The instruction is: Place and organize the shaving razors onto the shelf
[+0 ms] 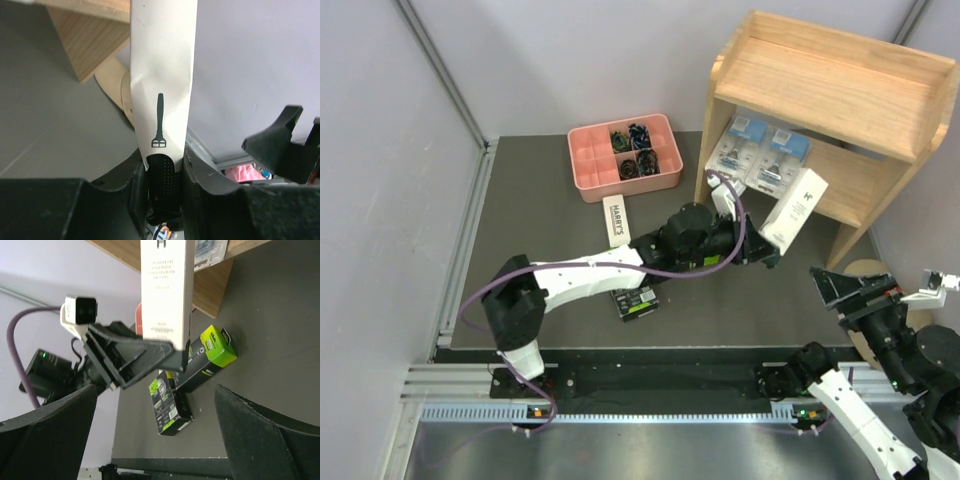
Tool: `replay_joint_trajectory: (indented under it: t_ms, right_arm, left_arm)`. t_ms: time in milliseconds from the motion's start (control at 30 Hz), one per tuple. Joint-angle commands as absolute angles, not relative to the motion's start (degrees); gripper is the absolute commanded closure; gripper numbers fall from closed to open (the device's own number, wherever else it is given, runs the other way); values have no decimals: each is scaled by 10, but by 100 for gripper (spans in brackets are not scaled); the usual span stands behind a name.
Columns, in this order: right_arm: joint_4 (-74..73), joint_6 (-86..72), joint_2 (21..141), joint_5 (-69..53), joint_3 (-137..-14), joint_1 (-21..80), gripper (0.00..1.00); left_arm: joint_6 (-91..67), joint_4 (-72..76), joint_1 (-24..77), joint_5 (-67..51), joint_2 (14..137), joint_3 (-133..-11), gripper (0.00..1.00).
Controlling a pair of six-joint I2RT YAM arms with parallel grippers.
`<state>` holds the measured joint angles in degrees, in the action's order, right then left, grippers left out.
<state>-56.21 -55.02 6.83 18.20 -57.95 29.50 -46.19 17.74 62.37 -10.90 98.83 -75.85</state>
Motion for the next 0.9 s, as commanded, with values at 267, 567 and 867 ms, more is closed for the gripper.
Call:
replay_joint_trajectory:
  t_ms: [267,567,867]
  right_arm:
    - [-576,-530,71,207,-629,293,1]
    - [-590,-527,65,222,-641,293,1]
    - [-594,-526,62,229,-642,293,1]
  left_arm:
    - [-557,188,575,-230,1140,-1010,100]
    - [-647,172,559,-240,1286,-1205,100]
    - [-662,138,559,-187,1362,-1298,95]
